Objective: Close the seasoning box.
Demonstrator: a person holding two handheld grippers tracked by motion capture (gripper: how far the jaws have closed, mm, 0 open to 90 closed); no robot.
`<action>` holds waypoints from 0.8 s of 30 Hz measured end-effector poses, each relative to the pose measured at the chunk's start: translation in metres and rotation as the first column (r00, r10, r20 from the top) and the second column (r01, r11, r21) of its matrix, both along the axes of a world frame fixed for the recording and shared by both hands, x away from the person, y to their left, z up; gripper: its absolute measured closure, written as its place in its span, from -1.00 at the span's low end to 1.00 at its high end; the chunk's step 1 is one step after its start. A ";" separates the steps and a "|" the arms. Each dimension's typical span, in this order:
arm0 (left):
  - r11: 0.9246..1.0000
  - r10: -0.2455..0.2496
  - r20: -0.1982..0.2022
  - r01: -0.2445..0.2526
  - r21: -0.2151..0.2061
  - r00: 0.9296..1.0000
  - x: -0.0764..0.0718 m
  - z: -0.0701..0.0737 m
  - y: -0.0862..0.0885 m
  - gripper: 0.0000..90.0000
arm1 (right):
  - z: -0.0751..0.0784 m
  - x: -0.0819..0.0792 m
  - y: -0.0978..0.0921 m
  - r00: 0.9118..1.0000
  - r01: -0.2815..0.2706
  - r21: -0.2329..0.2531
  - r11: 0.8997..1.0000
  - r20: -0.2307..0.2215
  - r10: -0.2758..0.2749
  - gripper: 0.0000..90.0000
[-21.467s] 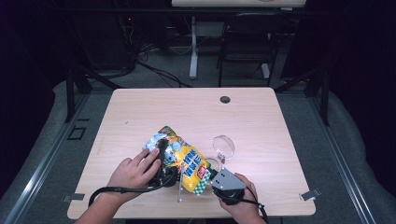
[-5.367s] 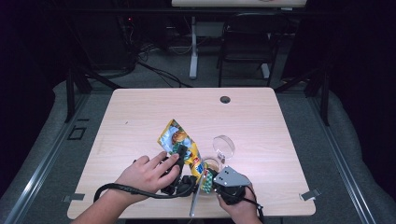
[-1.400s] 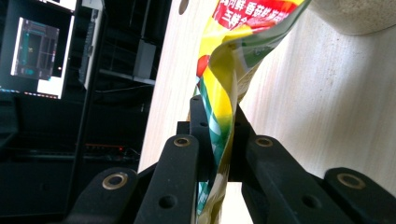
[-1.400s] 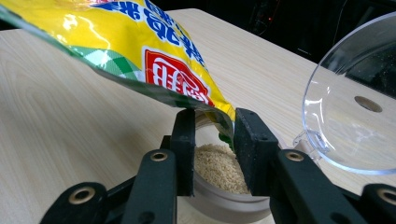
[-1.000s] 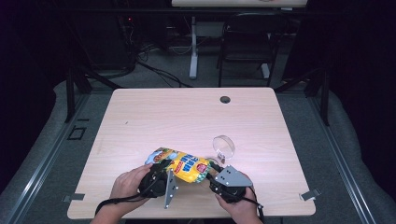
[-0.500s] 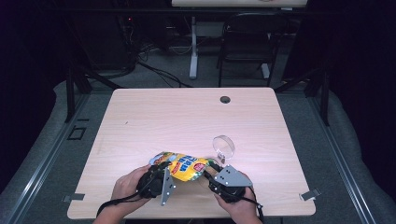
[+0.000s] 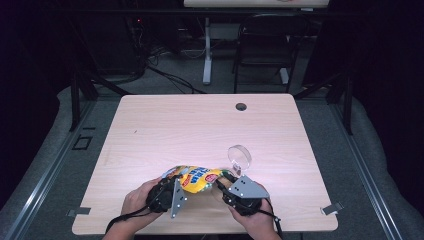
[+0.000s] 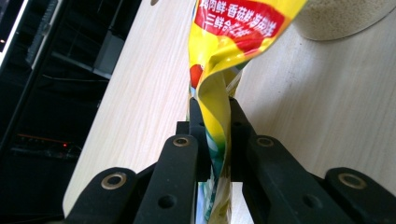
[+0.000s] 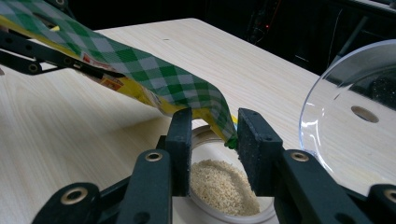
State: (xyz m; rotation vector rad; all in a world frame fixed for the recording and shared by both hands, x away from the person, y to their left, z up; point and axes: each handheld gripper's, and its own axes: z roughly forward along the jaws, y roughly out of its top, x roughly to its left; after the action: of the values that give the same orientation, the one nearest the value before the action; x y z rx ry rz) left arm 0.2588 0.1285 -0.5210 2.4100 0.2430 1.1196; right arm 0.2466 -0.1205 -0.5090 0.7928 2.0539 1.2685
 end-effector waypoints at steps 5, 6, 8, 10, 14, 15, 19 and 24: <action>1.000 -0.012 -0.028 0.012 -0.008 1.000 0.002 -0.005 0.002 0.91 | 0.002 0.003 0.001 1.000 -0.004 0.002 1.000 0.000 0.004 0.47; 1.000 -0.012 -0.032 0.012 -0.012 0.999 0.002 -0.005 0.002 0.91 | 0.002 0.003 0.002 1.000 -0.005 0.002 1.000 0.000 0.005 0.47; 1.000 -0.012 -0.041 0.011 -0.025 0.999 0.003 -0.007 0.002 0.92 | 0.002 0.003 0.002 1.000 -0.006 0.003 1.000 0.001 0.006 0.47; 0.999 -0.007 -0.058 0.005 -0.034 0.998 0.004 -0.008 0.003 0.92 | 0.003 0.004 0.002 1.000 -0.010 -0.003 1.000 -0.001 0.010 0.47; 0.999 -0.012 -0.060 0.008 -0.053 0.998 0.004 -0.009 0.004 0.92 | 0.003 0.004 0.003 1.000 -0.011 0.002 1.000 -0.001 0.011 0.47; 0.998 -0.013 -0.066 0.010 -0.054 0.998 0.004 -0.010 0.005 0.92 | 0.003 0.004 0.003 1.000 -0.014 0.000 1.000 -0.001 0.014 0.47; 0.997 -0.012 -0.078 0.007 -0.073 0.997 0.005 -0.010 0.006 0.93 | 0.003 0.004 0.003 1.000 -0.015 0.006 1.000 -0.006 0.015 0.42; 0.997 -0.006 -0.082 -0.001 -0.083 0.997 0.004 -0.010 0.006 0.94 | 0.003 0.002 0.002 1.000 -0.020 0.005 1.000 -0.001 0.020 0.34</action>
State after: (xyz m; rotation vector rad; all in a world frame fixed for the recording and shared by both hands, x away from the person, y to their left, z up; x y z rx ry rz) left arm 0.2633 0.1348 -0.5311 2.3846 0.3067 0.9912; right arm 0.2491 -0.1188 -0.5061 0.7763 2.0652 1.2845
